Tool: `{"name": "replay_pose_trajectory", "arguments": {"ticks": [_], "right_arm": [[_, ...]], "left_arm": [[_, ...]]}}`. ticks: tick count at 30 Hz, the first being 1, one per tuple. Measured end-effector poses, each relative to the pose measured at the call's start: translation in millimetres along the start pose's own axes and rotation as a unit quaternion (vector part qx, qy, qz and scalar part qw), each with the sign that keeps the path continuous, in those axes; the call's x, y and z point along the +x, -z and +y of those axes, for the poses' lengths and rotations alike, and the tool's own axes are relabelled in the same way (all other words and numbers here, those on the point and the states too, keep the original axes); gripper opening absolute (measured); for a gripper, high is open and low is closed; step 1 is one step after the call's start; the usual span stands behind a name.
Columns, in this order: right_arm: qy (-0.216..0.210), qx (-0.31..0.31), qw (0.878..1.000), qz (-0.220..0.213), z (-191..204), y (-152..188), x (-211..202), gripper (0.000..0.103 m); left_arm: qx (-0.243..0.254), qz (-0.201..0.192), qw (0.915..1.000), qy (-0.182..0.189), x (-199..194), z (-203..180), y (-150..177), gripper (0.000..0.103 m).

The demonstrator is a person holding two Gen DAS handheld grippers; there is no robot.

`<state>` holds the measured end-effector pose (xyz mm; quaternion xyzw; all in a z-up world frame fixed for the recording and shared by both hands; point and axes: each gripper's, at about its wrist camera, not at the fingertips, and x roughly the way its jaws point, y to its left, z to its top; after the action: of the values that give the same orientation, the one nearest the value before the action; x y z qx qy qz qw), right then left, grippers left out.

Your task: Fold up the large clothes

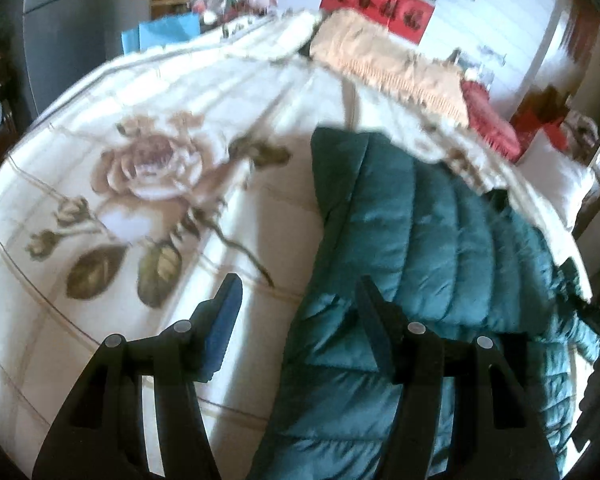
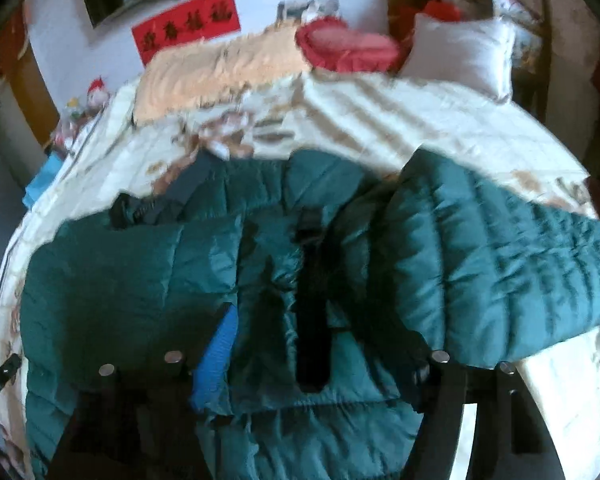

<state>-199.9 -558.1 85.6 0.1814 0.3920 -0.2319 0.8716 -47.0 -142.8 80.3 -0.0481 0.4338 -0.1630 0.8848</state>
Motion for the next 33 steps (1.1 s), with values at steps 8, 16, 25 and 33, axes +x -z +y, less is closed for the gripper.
{"name": "replay_pose_trajectory", "arguments": {"ticks": [8, 16, 25, 33], "right_arm": [[-0.060, -0.055, 0.996, -0.029, 43.6, -1.6, -20.7, 0.056], [-0.077, -0.086, 0.993, -0.003, 78.2, -5.7, 25.0, 0.051], [-0.033, -0.069, 0.997, 0.023, 57.3, -13.9, 76.5, 0.049], [-0.051, -0.057, 0.997, 0.005, 43.6, -14.2, 29.3, 0.049]], "left_arm": [[0.003, -0.004, 0.9996, 0.028, 11.6, -28.7, -26.5, 0.060], [0.026, 0.032, 0.9992, 0.005, 66.6, -54.5, -38.2, 0.060], [0.022, 0.070, 0.9972, -0.008, 105.2, -49.2, -38.1, 0.077], [0.027, 0.024, 0.9993, 0.011, 61.1, -52.4, -43.9, 0.077]]}}
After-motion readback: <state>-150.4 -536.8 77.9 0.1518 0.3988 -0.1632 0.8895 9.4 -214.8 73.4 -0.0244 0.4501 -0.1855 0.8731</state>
